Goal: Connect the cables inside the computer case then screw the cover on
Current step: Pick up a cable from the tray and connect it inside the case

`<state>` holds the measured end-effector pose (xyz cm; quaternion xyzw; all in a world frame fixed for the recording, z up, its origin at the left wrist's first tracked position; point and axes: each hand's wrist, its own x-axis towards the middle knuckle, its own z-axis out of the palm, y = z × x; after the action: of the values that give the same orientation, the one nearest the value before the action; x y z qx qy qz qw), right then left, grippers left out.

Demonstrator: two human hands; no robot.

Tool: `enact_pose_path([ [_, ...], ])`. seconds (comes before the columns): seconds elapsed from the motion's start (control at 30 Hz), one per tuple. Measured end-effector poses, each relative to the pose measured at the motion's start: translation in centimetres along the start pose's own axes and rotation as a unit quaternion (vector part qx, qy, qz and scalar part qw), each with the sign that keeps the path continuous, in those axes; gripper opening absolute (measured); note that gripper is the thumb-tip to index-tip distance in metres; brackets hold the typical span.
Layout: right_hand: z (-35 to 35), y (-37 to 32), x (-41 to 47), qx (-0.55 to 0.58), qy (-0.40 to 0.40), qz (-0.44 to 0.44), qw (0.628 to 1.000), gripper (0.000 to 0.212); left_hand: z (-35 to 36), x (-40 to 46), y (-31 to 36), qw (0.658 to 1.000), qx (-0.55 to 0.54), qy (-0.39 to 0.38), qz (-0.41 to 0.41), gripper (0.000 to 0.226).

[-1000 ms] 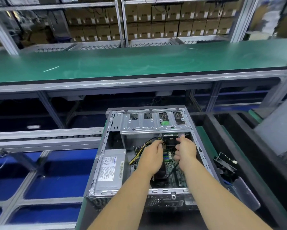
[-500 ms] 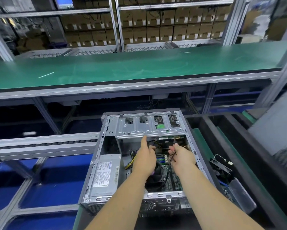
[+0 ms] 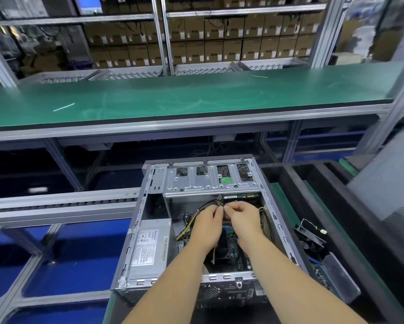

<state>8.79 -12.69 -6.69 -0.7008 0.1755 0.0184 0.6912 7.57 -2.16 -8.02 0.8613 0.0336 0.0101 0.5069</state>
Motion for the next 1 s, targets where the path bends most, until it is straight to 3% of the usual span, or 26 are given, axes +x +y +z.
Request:
enact_pose_path([
  [0.27,-0.4,0.1,-0.2,-0.141,-0.016,-0.125,0.982,0.022,-0.3,-0.1,-0.1,0.998,-0.031,0.032,0.035,0.016],
  [0.47,-0.5,0.6,0.1,-0.187,-0.046,-0.123,0.974,0.033,-0.4,-0.2,-0.3,0.998,-0.047,0.036,0.035,0.024],
  [0.67,-0.4,0.6,0.1,-0.327,-0.149,-0.077,0.930,0.036,-0.6,-0.2,-0.3,0.995,-0.066,-0.049,0.048,0.042],
  [0.83,-0.8,0.4,-0.3,-0.295,-0.224,-0.013,0.929,0.026,-1.0,-0.2,-0.5,0.996,-0.052,-0.052,0.059,0.029],
  [1.0,-0.7,0.4,-0.5,-0.310,-0.151,-0.141,0.928,0.030,-1.2,0.1,-0.5,0.997,-0.067,0.038,0.028,0.017],
])
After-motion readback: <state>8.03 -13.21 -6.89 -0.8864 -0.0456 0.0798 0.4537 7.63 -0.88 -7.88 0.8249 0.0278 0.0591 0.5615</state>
